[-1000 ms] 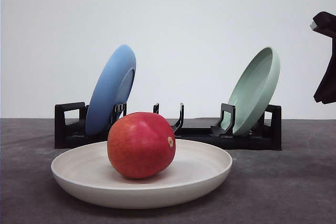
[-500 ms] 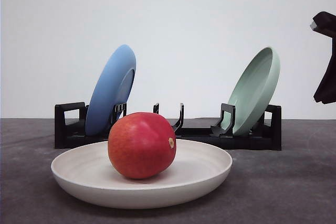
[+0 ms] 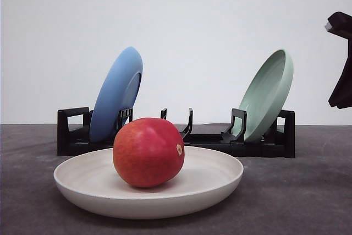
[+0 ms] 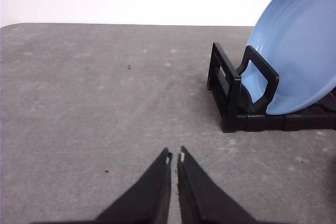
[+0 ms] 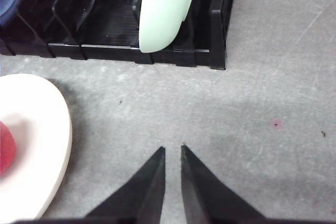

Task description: Place pomegranate in white plate

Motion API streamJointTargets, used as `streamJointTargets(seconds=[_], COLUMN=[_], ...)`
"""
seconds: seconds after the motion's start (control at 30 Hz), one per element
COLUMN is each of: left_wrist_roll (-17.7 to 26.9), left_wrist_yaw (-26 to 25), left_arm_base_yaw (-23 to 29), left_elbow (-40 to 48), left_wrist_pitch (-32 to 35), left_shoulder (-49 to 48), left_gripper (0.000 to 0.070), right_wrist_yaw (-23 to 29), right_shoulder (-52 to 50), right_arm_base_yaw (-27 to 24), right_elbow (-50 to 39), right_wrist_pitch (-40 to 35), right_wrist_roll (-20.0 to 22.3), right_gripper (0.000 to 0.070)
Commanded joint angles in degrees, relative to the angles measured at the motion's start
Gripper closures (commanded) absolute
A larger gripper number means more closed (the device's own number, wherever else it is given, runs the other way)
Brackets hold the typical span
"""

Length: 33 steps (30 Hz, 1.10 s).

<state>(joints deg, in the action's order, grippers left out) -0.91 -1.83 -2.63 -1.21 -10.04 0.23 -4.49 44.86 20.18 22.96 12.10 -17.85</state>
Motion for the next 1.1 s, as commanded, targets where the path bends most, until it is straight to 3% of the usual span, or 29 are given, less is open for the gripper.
streamJointTargets(seconds=[0.0, 0.4, 0.7, 1.07], left_wrist_roll=[-0.04, -0.04, -0.04, -0.04], left_wrist_yaw=[-0.07, -0.07, -0.07, -0.07], left_arm_base_yaw=[0.04, 0.04, 0.04, 0.04], left_elbow=[0.52, 0.52, 0.52, 0.52], left_wrist_pitch=[0.83, 0.85, 0.85, 0.85], left_shoulder=[-0.04, -0.04, -0.04, -0.04], left_gripper=[0.0700, 0.0700, 0.0700, 0.0700], right_wrist_yaw=[0.00, 0.04, 2.18, 4.59], right_shoulder=[0.29, 0.28, -7.40, -28.16], right_arm_base_yaw=[0.21, 0.20, -2.83, -12.41], right_elbow=[-0.02, -0.02, -3.33, -15.16], right_wrist_pitch=[-0.55, -0.55, 0.18, -0.61], right_wrist_roll=[0.29, 0.37, 18.35, 19.98], right_gripper=[0.0652, 0.0652, 0.0652, 0.0652])
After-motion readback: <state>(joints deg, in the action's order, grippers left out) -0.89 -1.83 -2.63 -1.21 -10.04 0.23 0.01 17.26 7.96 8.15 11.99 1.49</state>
